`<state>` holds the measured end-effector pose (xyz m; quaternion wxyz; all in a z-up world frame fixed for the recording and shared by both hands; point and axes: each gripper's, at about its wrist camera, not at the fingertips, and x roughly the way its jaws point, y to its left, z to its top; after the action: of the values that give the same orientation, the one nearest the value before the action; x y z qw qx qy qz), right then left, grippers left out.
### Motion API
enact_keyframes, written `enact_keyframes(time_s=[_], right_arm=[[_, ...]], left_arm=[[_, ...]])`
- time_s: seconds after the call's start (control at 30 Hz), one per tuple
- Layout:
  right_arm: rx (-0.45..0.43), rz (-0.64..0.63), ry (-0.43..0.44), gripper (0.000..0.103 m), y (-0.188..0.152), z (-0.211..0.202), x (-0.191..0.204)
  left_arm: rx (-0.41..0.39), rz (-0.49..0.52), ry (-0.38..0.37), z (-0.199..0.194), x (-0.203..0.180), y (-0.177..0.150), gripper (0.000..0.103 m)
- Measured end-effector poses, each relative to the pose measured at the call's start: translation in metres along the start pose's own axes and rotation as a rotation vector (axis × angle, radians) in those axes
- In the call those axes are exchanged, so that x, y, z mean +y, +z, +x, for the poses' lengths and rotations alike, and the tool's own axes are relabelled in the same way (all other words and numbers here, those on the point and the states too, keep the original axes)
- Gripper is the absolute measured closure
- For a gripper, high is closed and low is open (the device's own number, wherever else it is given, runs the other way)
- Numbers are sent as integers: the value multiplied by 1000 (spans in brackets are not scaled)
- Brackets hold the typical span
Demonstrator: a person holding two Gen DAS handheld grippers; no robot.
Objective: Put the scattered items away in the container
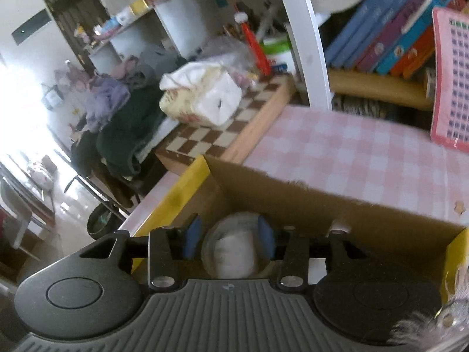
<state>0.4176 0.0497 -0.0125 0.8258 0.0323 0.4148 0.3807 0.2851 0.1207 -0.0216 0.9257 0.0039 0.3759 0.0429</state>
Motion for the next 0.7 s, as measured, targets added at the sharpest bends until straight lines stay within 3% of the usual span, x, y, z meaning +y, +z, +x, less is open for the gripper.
enact_keyframes(time_s=[0.37, 0.7], right_arm=[[-131, -38, -68, 61, -34, -84, 8], [-200, -4, -187, 60, -95, -154, 43]], left_arm=[[-100, -22, -32, -63, -3, -18, 30], [-173, -32, -49, -128, -2, -56, 16]])
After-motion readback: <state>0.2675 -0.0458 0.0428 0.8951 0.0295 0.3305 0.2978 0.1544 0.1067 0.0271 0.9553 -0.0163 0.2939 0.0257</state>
